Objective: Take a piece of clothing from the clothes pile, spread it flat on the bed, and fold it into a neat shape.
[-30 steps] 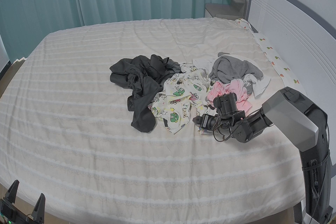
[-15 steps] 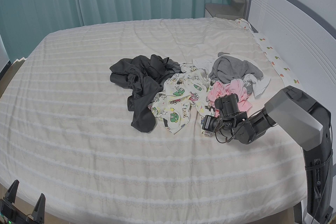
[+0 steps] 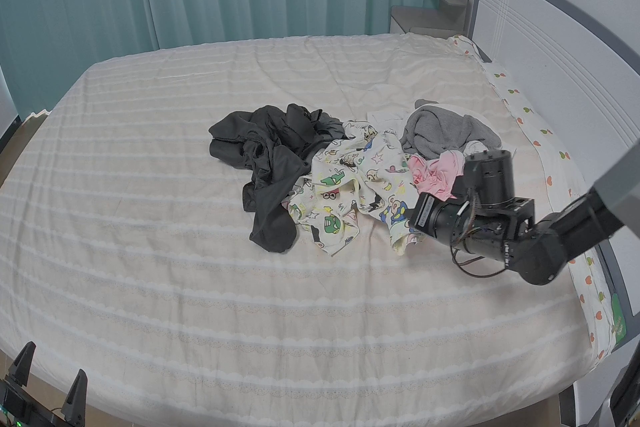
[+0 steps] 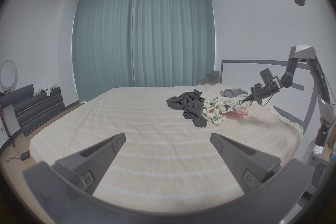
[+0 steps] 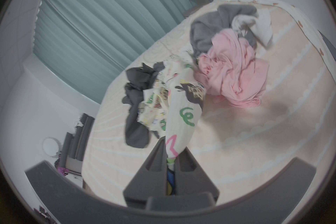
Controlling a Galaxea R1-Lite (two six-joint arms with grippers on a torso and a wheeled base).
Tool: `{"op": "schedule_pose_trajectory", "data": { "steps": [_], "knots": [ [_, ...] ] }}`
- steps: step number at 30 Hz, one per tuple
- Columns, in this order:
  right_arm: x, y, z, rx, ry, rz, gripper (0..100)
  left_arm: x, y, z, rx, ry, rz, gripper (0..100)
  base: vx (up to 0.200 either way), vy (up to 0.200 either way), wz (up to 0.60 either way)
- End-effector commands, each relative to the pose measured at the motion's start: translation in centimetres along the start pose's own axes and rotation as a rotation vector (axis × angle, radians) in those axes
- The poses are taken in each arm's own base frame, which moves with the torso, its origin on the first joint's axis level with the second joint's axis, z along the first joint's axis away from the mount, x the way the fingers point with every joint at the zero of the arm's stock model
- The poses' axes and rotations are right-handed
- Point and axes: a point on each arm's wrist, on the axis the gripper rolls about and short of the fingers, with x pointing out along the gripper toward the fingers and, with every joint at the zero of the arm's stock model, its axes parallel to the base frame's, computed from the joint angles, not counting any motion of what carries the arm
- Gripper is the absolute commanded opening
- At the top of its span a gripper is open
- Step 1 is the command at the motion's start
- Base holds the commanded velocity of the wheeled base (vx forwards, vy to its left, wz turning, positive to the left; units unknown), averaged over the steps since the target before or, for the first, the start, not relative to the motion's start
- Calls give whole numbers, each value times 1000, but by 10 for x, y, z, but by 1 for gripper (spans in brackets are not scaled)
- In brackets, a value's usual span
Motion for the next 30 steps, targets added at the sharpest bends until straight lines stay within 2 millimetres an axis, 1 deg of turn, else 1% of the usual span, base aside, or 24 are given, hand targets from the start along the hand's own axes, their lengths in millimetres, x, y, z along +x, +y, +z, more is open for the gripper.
{"op": "schedule_pose_trajectory", "data": {
  "steps": [1,2,3,4,5,8,10,11,12,13,14,15,16,20,21,24,25,26,28,30],
  "knots": [
    [-108,37,19,3,-92,233,0,-12,1,63,-82,-184,-54,100,0,0,0],
    [-117,41,21,-1,-101,255,0,-14,1,89,-146,-212,-85,100,0,0,0],
    [-127,45,22,-5,-112,283,0,-10,1,109,-205,-198,-116,100,0,0,0],
    [-136,50,24,-11,-122,313,0,-2,1,122,-219,-169,-149,100,0,0,0],
    [-145,55,25,-17,-131,344,0,5,0,130,-211,-138,-197,100,0,0,0],
    [-163,67,27,-35,-140,412,0,29,-4,136,-199,-20,-341,100,0,0,0],
    [-176,73,26,-56,-144,446,0,54,-8,138,-175,84,-396,100,0,0,0],
    [-177,73,26,-58,-144,449,0,56,-8,138,-171,91,-398,100,0,0,0],
    [-189,80,26,-81,-152,492,0,77,-12,138,-132,162,-428,100,0,0,0],
    [-196,85,25,-96,-155,518,0,89,-16,135,-112,200,-449,100,0,0,0],
    [-197,85,25,-98,-153,520,0,91,-16,135,-111,206,-453,100,0,0,0],
    [-207,92,25,-118,-154,557,0,107,-23,129,-101,270,-502,100,0,0,0],
    [-213,97,26,-131,-153,575,0,115,-27,125,-100,303,-532,100,0,0,0],
    [-230,111,32,-151,-152,630,0,138,-44,110,-86,414,-625,100,0,0,0],
    [-234,115,32,-155,-144,646,0,145,-50,103,-82,445,-648,100,0,0,0],
    [-240,123,33,-165,-144,678,0,163,-59,88,-76,504,-674,100,0,0,0],
    [-241,124,34,-166,-146,679,0,165,-60,86,-76,508,-677,100,0,0,0],
    [-242,128,35,-173,-154,692,0,177,-66,78,-77,525,-690,100,0,0,0],
    [-243,131,35,-183,-157,703,0,186,-72,69,-77,535,-715,100,0,0,0],
    [-245,133,36,-188,-162,715,0,188,-76,64,-77,534,-739,100,0,0,0]
  ]
}}
